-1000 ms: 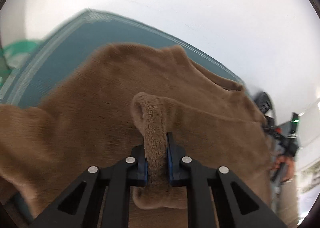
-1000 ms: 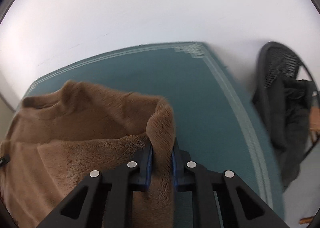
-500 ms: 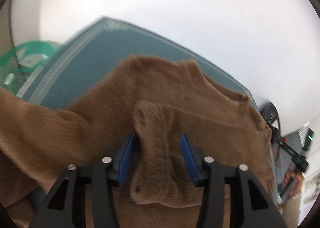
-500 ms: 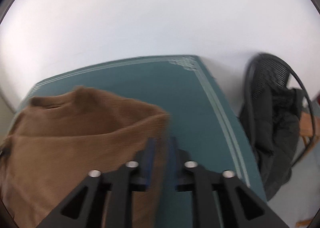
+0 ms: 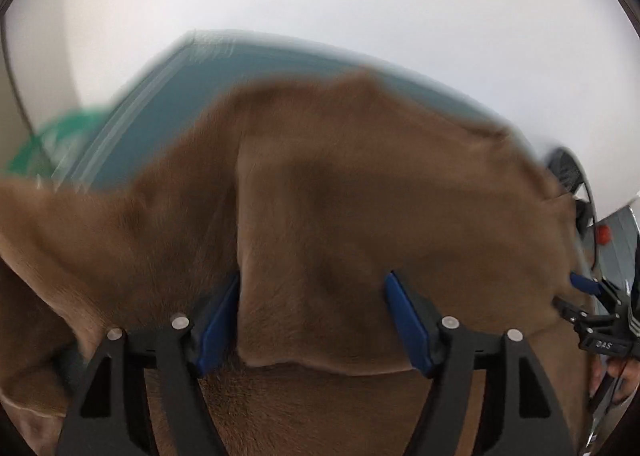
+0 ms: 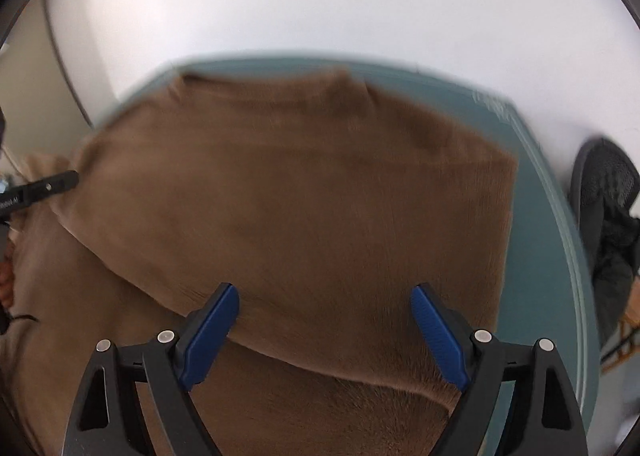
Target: Fold clothes
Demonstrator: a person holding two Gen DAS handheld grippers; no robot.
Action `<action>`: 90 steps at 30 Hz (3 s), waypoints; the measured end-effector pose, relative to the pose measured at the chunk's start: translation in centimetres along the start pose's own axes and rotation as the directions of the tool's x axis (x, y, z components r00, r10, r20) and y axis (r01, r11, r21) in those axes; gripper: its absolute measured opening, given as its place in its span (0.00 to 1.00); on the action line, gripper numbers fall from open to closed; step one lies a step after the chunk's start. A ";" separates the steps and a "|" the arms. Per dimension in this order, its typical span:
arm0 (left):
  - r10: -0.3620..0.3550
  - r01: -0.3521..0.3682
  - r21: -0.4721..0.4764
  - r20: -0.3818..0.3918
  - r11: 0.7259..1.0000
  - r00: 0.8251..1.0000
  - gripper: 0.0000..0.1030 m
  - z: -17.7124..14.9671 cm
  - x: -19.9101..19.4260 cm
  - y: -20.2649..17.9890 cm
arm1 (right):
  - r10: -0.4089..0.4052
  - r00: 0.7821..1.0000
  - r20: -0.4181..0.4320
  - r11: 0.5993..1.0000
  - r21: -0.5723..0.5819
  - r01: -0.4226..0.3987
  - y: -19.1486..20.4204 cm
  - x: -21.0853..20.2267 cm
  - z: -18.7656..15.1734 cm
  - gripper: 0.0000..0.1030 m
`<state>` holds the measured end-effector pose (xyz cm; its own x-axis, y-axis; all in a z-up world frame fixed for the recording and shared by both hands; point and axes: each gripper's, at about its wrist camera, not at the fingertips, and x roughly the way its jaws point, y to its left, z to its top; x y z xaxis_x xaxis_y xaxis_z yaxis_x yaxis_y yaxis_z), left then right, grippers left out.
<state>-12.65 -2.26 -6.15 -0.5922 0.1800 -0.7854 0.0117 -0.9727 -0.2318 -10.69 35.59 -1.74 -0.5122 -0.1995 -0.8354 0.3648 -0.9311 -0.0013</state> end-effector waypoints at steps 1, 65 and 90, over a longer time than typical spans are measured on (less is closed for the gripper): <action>0.010 -0.009 0.006 -0.013 1.000 1.000 0.74 0.0 0.0 0.0 | -0.003 1.000 -0.008 1.000 0.005 0.003 -0.1 0.8 -0.5 0.93; -0.220 0.387 -0.723 0.319 0.572 0.922 0.45 -17.9 -17.4 21.7 | 0.116 0.993 0.018 0.982 -0.150 -0.112 12.7 -4.4 -10.1 0.99; 0.356 -0.208 -0.317 0.533 0.925 0.768 0.07 -6.5 -36.4 22.4 | 0.122 0.992 0.019 0.983 -0.143 -0.118 12.4 -4.4 -10.2 0.99</action>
<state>14.41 -29.63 13.55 -0.8800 -0.2859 -0.3794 0.3899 -0.8909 -0.2331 4.00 27.98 -3.69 -0.4789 -0.3173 -0.8185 0.5302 -0.8477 0.0184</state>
